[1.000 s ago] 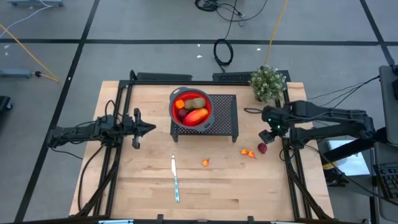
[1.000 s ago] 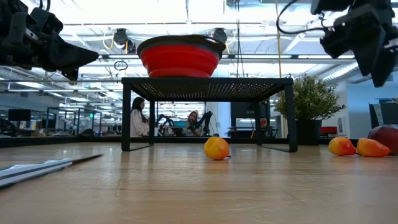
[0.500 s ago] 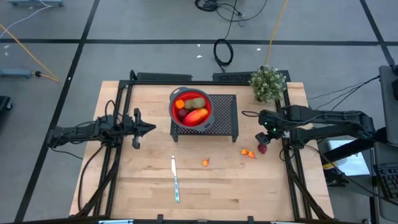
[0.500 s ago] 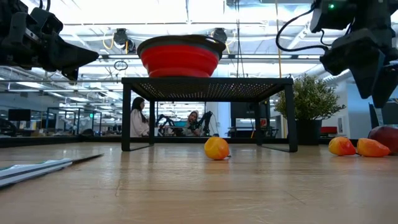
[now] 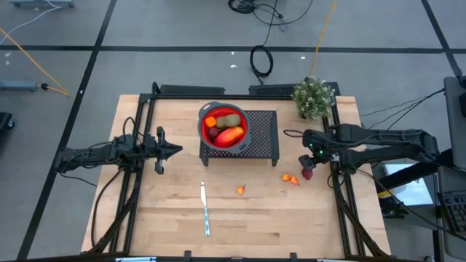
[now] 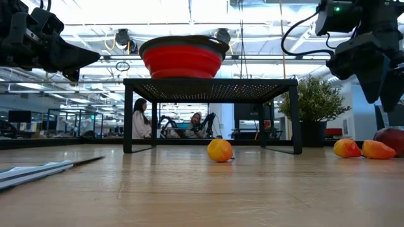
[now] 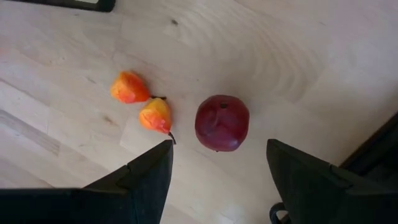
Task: Pick & Place Fruit
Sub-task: Put the pomegranate into the strainer on the shelf
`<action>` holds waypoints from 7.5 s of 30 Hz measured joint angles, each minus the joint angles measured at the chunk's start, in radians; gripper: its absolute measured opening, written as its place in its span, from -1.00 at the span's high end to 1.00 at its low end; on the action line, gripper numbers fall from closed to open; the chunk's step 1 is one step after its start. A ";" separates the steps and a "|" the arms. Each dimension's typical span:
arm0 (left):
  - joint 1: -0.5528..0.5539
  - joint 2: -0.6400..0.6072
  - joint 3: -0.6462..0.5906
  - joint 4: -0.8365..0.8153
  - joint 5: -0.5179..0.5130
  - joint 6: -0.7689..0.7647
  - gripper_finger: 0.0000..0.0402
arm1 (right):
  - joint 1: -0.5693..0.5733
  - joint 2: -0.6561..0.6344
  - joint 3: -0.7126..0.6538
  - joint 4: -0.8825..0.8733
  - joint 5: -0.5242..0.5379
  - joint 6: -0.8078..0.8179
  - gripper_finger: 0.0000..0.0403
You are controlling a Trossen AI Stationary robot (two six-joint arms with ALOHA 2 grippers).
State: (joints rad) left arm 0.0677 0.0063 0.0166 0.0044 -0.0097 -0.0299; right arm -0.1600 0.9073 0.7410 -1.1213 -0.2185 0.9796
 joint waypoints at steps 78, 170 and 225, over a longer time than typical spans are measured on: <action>0.000 0.000 0.000 0.000 0.000 0.000 0.89 | 0.381 0.101 0.000 0.018 0.242 0.263 -0.25; 0.000 0.000 0.000 0.000 0.000 -0.027 0.89 | 0.380 0.101 -0.244 0.484 0.215 0.391 0.10; 0.000 0.000 0.000 0.000 0.005 -0.031 0.89 | 0.376 -0.181 0.056 1.160 0.748 -0.204 0.10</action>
State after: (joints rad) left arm 0.0676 0.0063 0.0162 0.0044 -0.0048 -0.0607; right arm 0.2157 0.7263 0.7975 0.0390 0.5293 0.7756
